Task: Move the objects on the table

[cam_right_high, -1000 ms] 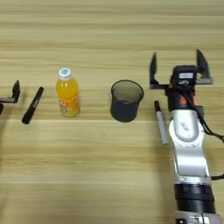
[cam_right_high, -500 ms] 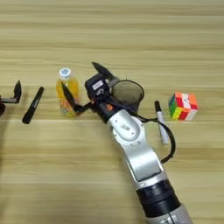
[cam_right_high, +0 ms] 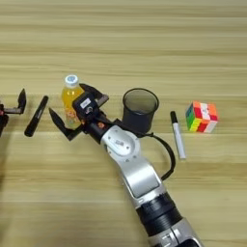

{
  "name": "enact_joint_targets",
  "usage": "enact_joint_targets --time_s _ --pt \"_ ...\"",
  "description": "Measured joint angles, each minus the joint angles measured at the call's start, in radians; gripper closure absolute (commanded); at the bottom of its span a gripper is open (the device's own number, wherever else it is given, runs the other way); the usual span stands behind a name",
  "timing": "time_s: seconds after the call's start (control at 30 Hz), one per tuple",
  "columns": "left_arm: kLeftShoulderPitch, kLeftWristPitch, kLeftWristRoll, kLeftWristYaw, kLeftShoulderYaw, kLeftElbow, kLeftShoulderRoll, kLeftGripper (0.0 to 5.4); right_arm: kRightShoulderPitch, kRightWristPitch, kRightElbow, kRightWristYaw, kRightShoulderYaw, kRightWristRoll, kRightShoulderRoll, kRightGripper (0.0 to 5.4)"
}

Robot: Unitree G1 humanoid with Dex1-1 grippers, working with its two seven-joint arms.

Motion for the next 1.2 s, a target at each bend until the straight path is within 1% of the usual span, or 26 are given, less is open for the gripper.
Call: enact_joint_targets --time_s 0.17,0.27,0.4,0.57,0.7,0.87,1.03,1.2 --pt "0.000 0.000 0.001 0.004 0.000 0.004 -0.001 0.02 -0.023 -0.042 0.042 -0.018 -0.021 -0.016 0.002 0.00" --pt "-0.001 -0.001 0.001 0.004 0.000 0.005 -0.001 0.02 -0.028 -0.060 0.086 -0.020 -0.022 -0.021 0.009 0.00" --pt "-0.002 -0.002 0.002 0.004 0.000 0.008 -0.001 0.02 -0.052 -0.077 0.147 -0.021 -0.037 -0.023 0.018 0.00" --pt "-0.005 -0.005 0.002 0.004 0.000 0.012 -0.001 0.02 -0.105 -0.107 0.292 -0.014 -0.050 -0.022 0.038 0.00" --pt "-0.006 -0.009 0.003 0.004 -0.001 0.017 -0.002 0.02 -0.144 -0.151 0.399 -0.017 -0.056 -0.027 0.051 0.00" --pt "-0.006 -0.018 0.004 0.005 -0.001 0.019 -0.002 0.02 -0.183 -0.184 0.484 -0.017 -0.071 -0.026 0.070 0.00" --pt "-0.006 -0.020 0.004 0.005 -0.001 0.020 -0.003 0.02 -0.202 -0.218 0.554 -0.019 -0.087 -0.026 0.085 0.00" --pt "-0.006 -0.021 0.004 0.007 -0.002 0.020 -0.004 0.00 -0.214 -0.240 0.583 -0.020 -0.100 -0.026 0.087 0.54"
